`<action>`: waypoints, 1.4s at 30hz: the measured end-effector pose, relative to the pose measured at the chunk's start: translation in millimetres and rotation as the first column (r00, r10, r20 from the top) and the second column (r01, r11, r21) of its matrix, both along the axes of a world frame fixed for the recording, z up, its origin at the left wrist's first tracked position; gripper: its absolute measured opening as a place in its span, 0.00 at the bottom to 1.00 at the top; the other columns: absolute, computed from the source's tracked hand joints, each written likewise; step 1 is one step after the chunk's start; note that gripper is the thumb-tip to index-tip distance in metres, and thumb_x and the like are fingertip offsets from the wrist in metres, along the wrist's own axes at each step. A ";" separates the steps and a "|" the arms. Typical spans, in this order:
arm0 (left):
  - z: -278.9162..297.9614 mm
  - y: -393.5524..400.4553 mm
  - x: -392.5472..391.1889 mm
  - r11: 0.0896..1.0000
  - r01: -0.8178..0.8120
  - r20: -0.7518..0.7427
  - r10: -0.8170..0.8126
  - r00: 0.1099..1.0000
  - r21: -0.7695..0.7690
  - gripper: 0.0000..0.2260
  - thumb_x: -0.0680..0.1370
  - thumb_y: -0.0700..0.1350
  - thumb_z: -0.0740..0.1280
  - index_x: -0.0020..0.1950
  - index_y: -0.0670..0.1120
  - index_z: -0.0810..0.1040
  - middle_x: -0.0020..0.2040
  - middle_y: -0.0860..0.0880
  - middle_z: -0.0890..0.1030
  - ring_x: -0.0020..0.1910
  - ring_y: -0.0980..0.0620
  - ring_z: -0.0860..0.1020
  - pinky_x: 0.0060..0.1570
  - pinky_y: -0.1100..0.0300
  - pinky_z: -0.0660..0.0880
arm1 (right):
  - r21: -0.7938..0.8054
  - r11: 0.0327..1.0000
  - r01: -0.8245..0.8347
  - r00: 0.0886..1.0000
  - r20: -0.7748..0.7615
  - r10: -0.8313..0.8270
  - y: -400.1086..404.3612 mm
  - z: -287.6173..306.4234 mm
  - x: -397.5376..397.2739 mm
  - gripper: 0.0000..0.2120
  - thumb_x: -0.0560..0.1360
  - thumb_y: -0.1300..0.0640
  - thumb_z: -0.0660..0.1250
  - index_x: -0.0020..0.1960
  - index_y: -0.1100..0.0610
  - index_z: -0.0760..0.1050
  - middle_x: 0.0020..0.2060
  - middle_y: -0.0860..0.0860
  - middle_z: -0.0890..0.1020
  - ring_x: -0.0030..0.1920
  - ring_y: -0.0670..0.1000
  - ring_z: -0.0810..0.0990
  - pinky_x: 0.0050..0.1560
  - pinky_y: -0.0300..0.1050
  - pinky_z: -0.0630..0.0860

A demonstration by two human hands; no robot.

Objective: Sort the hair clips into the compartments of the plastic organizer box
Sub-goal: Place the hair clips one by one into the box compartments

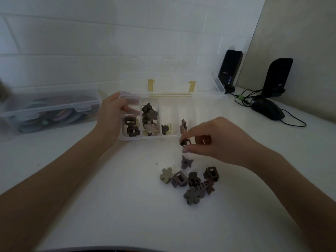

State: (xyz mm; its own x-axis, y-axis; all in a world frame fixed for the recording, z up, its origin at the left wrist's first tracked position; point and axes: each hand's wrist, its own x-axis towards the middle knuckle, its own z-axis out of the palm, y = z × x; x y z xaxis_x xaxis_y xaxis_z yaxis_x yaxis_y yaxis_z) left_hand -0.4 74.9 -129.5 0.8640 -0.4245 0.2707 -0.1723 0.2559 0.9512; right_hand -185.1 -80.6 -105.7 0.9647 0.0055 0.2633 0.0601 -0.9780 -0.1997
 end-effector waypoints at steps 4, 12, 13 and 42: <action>-0.4 -1.1 -3.0 1.000 0.028 -0.005 -0.028 1.000 0.008 0.06 0.65 0.40 0.60 0.35 0.47 0.75 0.36 0.51 0.79 0.30 0.54 0.79 0.33 0.60 0.74 | 0.217 0.965 -0.144 0.947 0.312 0.071 12.5 -8.3 7.3 0.11 0.70 0.50 0.70 0.52 0.50 0.82 0.41 0.45 0.78 0.38 0.45 0.75 0.36 0.26 0.68; -0.9 -4.9 -10.0 0.995 0.072 0.063 -0.067 0.996 -0.074 0.15 0.74 0.38 0.58 0.32 0.50 0.78 0.32 0.54 0.78 0.30 0.57 0.77 0.30 0.65 0.73 | -0.054 0.991 -0.125 0.873 0.469 0.136 54.0 2.8 53.3 0.06 0.71 0.61 0.70 0.48 0.56 0.77 0.37 0.47 0.80 0.42 0.48 0.73 0.38 0.43 0.72; -1.0 -4.3 -11.8 0.994 0.078 0.096 -0.071 0.993 -0.078 0.17 0.74 0.38 0.58 0.30 0.52 0.78 0.30 0.56 0.78 0.30 0.59 0.76 0.31 0.66 0.73 | -0.125 0.986 -0.112 0.861 0.483 0.159 57.3 4.1 60.6 0.05 0.70 0.62 0.70 0.45 0.57 0.76 0.34 0.49 0.78 0.40 0.50 0.73 0.35 0.44 0.70; 2.2 -5.0 -15.9 0.996 0.087 -0.104 -0.090 0.990 -0.028 0.04 0.70 0.43 0.61 0.39 0.45 0.74 0.35 0.48 0.77 0.30 0.53 0.77 0.27 0.62 0.75 | -0.203 0.979 0.014 0.960 -0.270 -0.070 21.4 17.0 -8.0 0.13 0.73 0.42 0.64 0.57 0.34 0.72 0.28 0.42 0.71 0.29 0.39 0.68 0.31 0.33 0.62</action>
State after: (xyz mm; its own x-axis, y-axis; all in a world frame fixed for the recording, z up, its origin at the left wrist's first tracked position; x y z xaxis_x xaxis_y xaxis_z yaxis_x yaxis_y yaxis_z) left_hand -16.3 69.9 -127.3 0.8474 -0.4953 0.1911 -0.0472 0.2883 0.9564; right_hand -193.1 -59.2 -88.7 0.9998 -0.0120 -0.0141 -0.0121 -0.9999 -0.0056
